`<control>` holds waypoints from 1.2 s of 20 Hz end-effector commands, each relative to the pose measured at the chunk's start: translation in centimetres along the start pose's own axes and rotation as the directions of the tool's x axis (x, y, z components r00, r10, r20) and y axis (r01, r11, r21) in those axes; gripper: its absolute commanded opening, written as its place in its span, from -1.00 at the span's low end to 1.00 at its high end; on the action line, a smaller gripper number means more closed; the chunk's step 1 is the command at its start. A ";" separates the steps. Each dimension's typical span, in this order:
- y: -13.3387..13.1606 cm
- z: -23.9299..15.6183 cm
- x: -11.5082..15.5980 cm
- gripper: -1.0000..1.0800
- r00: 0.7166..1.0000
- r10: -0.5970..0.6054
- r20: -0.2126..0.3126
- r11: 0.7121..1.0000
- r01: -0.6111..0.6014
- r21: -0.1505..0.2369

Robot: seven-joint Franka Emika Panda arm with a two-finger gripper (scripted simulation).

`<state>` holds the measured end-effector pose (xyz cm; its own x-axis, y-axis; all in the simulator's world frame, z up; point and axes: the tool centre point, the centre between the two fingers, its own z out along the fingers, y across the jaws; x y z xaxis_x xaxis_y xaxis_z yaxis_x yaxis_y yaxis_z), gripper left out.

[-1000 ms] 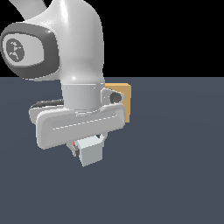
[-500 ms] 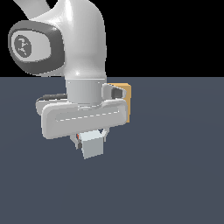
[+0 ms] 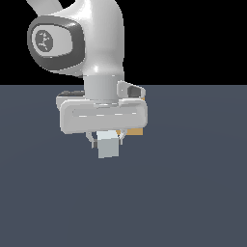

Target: Insert the peg into the horizontal hole in a box.

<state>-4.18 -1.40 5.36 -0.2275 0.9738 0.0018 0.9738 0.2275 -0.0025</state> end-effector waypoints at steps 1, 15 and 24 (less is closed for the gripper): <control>0.8 -0.7 0.6 -1.00 0.998 0.056 0.001 0.998 -0.056 -0.003; 3.0 -2.4 2.1 -1.00 0.975 0.222 0.001 0.975 -0.222 -0.003; 3.2 -2.6 2.1 -1.00 0.974 0.227 0.001 0.974 -0.227 -0.004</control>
<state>-1.77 1.36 7.56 -0.0010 1.0000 0.0000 1.0000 0.0010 -0.0054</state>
